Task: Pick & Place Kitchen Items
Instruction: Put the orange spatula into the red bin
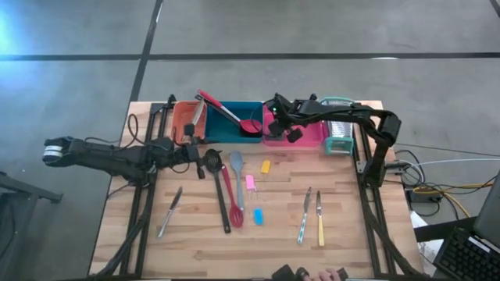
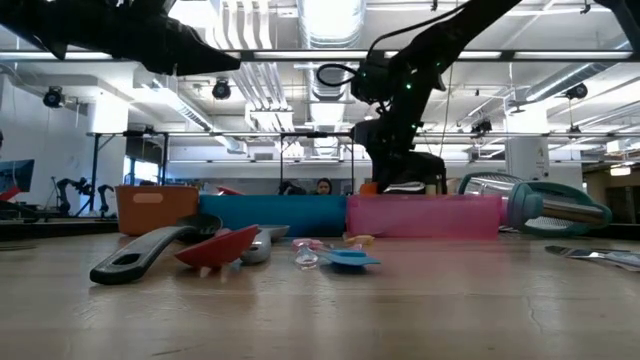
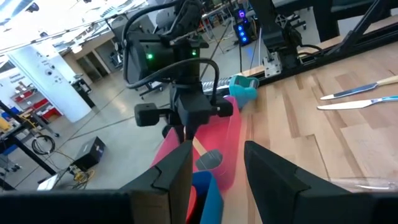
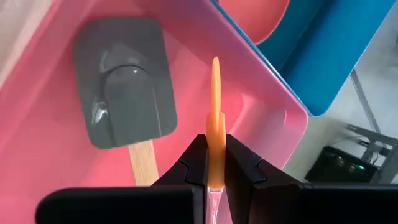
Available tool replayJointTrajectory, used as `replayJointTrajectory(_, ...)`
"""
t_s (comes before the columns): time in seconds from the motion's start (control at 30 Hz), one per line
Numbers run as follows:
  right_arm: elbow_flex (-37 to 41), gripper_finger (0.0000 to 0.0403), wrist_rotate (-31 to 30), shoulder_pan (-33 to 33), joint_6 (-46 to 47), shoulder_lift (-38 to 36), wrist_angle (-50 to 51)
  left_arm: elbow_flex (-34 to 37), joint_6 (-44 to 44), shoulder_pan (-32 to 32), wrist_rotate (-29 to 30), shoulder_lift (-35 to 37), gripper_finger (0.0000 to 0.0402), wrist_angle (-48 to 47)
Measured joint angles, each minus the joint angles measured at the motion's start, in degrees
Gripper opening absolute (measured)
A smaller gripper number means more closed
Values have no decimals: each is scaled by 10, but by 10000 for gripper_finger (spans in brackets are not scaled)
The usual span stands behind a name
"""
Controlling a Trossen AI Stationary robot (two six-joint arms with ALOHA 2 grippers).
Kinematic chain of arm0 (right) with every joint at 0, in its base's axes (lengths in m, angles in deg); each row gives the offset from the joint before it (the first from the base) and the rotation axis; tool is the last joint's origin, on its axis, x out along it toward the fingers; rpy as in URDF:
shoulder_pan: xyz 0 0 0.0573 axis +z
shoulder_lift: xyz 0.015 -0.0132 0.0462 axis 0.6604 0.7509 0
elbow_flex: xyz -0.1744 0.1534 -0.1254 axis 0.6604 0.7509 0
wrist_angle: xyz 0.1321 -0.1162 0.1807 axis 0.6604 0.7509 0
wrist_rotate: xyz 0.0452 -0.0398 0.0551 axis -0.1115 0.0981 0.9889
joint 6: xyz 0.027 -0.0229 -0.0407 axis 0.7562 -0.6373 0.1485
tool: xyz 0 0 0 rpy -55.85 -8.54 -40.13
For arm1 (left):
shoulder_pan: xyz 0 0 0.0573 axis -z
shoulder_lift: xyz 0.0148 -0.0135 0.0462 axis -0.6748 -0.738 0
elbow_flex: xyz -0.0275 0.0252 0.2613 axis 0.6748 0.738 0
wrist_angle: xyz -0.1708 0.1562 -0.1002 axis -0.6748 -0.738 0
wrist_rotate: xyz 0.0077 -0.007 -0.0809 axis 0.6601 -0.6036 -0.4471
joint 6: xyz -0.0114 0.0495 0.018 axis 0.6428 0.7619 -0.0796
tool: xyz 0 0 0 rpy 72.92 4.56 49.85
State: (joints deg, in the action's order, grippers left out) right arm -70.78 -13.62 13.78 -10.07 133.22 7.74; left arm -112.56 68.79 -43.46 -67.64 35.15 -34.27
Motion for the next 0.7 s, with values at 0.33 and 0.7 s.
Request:
replayJointTrajectory(0.33, 2, 18, 9, 0, 61, -1, 84, 0, -1, 0, 0, 0, 149, 2)
replayJointTrajectory(0.7, 75, 18, 1, -9, 59, -6, 87, 0, 0, 0, 1, 0, 149, 2)
